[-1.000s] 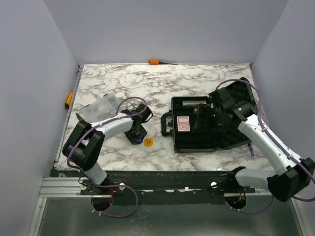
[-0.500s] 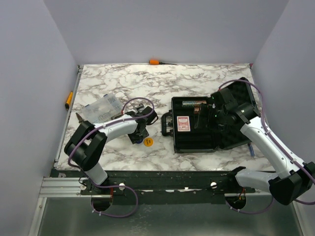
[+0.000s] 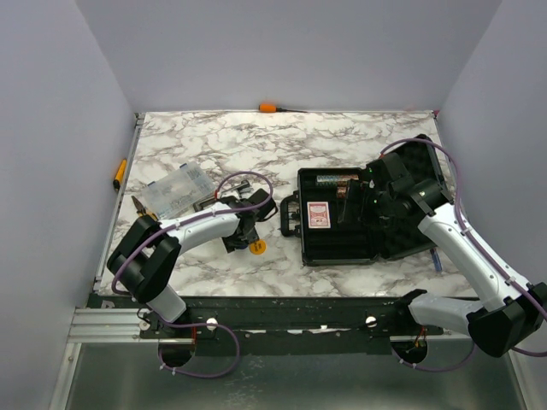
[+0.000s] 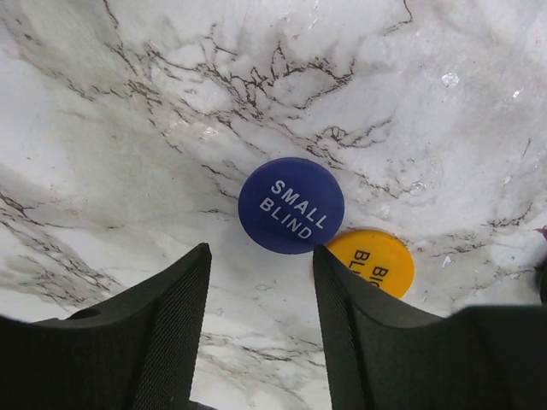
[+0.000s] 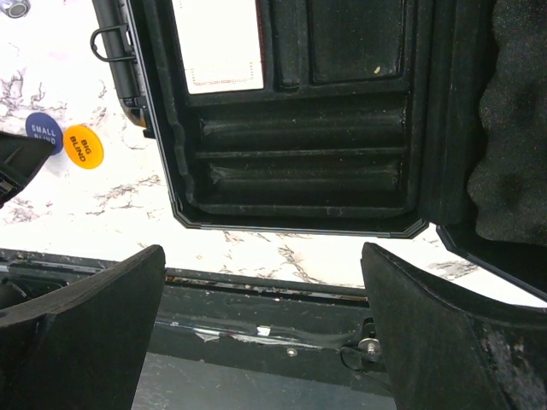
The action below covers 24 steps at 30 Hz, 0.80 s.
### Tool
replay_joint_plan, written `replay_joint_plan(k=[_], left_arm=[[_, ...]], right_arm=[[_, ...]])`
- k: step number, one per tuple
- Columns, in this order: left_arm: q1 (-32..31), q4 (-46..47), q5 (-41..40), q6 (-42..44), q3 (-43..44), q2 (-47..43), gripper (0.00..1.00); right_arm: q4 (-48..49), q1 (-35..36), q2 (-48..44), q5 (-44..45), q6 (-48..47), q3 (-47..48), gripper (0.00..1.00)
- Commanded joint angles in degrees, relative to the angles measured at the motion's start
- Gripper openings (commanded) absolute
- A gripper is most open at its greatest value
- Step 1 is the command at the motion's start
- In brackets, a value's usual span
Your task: Pack up texas hold em set
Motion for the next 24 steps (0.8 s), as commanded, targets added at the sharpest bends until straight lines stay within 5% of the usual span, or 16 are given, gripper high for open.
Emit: replay_joint_plan(k=[1, 5, 24], left_arm=[[-0.4, -2.5, -3.2, 0.8, 0.9, -1.5, 0.66], [-0.2, -1.9, -3.3, 2.8, 1.5, -1.4, 0.77], [2.9, 10.7, 1.8, 10.5, -3.0, 1.0, 0.7]], right_arm=[[-1.4, 0.3, -1.1, -0.4, 0.1, -0.4, 0.98], [-1.7, 0.3, -1.3, -0.1, 0.0, -0.5, 0.98], [-1.8, 0.3, -1.1, 0.1, -0.5, -1.1, 0.99]])
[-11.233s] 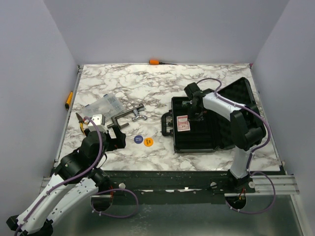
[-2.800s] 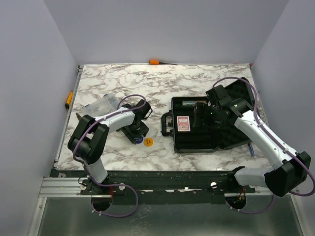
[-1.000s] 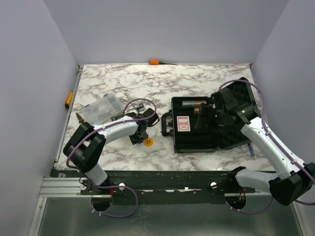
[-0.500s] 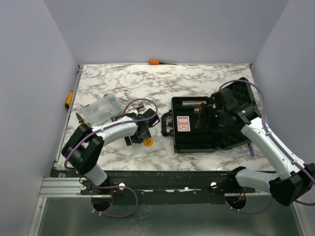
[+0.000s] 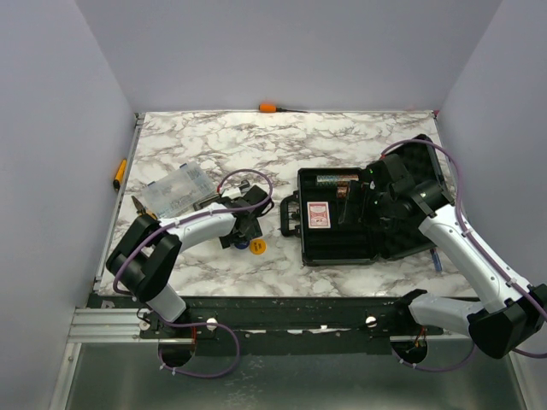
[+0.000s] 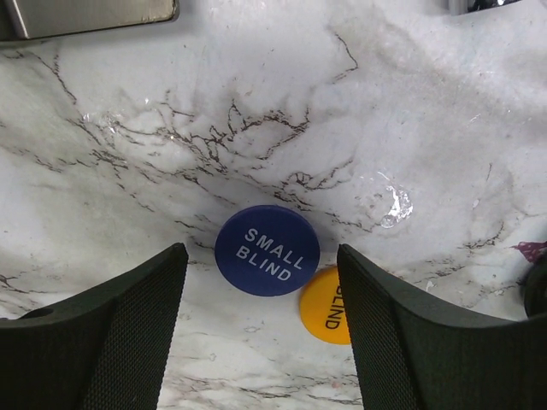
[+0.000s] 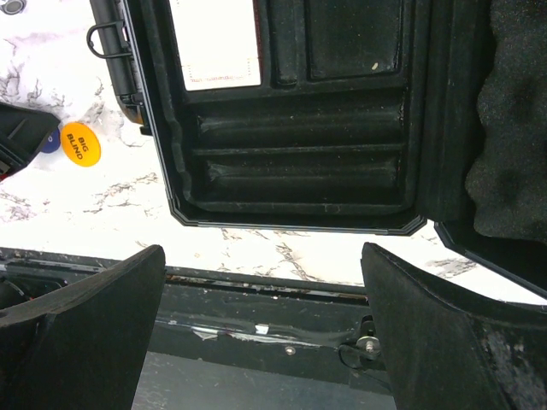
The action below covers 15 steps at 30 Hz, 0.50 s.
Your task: Pack up texas hold em set
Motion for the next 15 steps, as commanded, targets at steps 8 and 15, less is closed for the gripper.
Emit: replay_joint_plan(k=[8, 15], left_arm=[[0.9, 1.5, 2.4, -0.3, -3.0, 1.8, 0.62], [0.8, 2.3, 3.5, -1.4, -5.6, 1.8, 0.55]], right_arm=[[-1.4, 0.3, -0.2, 0.9, -0.5, -0.7, 0.98], [-1.1, 0.2, -0.1, 0.7, -0.4, -0.9, 0.98]])
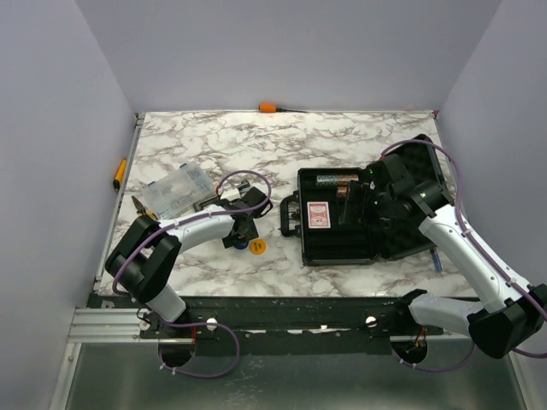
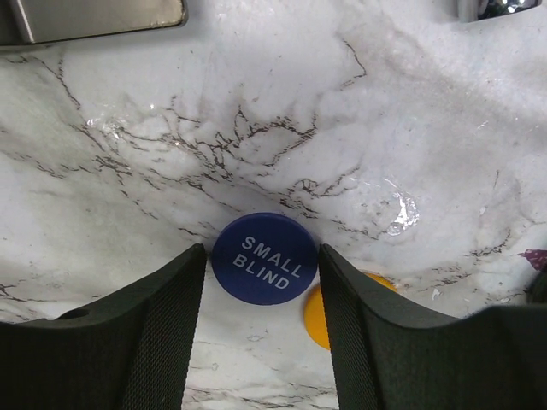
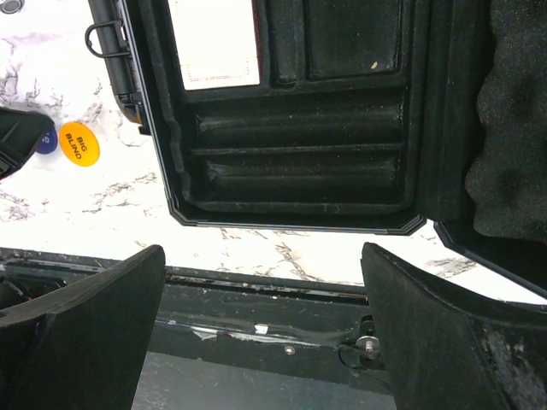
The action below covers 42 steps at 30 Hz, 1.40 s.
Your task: Pack up texas hold em set
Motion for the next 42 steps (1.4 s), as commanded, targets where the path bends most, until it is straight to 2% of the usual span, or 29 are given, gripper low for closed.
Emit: replay_joint_plan(k=[1, 7, 26, 42], left_arm=[[0.3, 0.0, 3.3, -1.7, -4.4, 1.8, 0.52], [0.1, 0.7, 3.9, -1.3, -5.1, 1.3, 0.45], [-1.1, 0.1, 4.2, -0.1, -7.6, -9.8, 0.44], [-2.5, -3.0, 4.2, 1.5, -2.2, -13.8, 0.43]], right_arm=[[-1.0, 0.3, 0.0, 0.7, -0.4, -0.7, 0.98], [-1.0, 0.2, 0.0, 0.7, -0.1, -0.8, 0.98], [-0.8, 0.2, -0.8, -0.1, 1.3, -1.1, 0.98], [-0.8, 0.3, -1.4, -0.3, 2.2, -0.6, 0.98]])
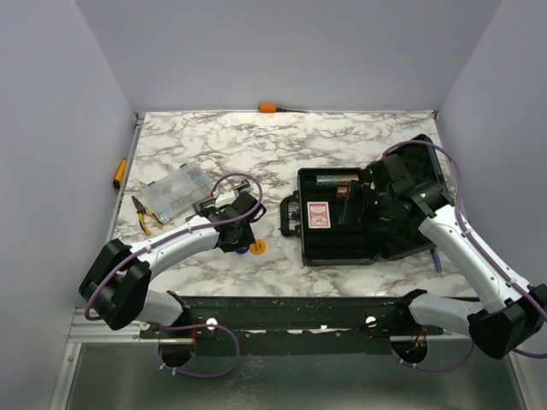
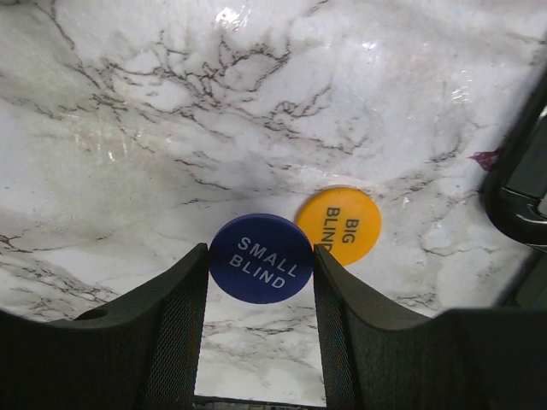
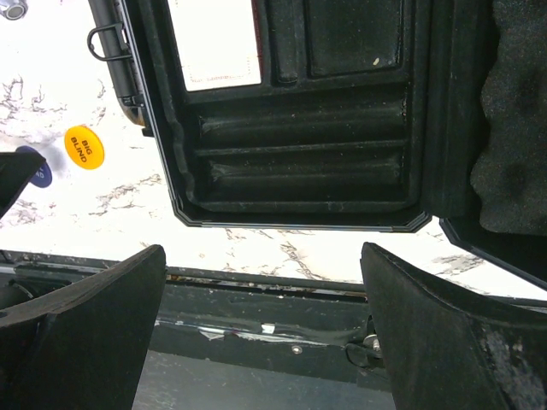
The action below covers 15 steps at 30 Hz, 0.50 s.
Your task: Pack up texas hold em set
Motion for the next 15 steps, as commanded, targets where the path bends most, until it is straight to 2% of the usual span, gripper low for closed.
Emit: replay_joint_plan(k=[1, 15], left_arm=[[-0.8, -1.7, 0.7, 1.2, 3.7, -1.1, 0.43], [-3.2, -2.6, 1.7, 2.6, 13.8, 3.8, 0.42]], right_arm=[[-0.9, 0.3, -1.3, -0.2, 0.7, -0.3, 0.98], [-2.6, 0.3, -1.2, 1.0, 1.5, 5.5, 0.97]])
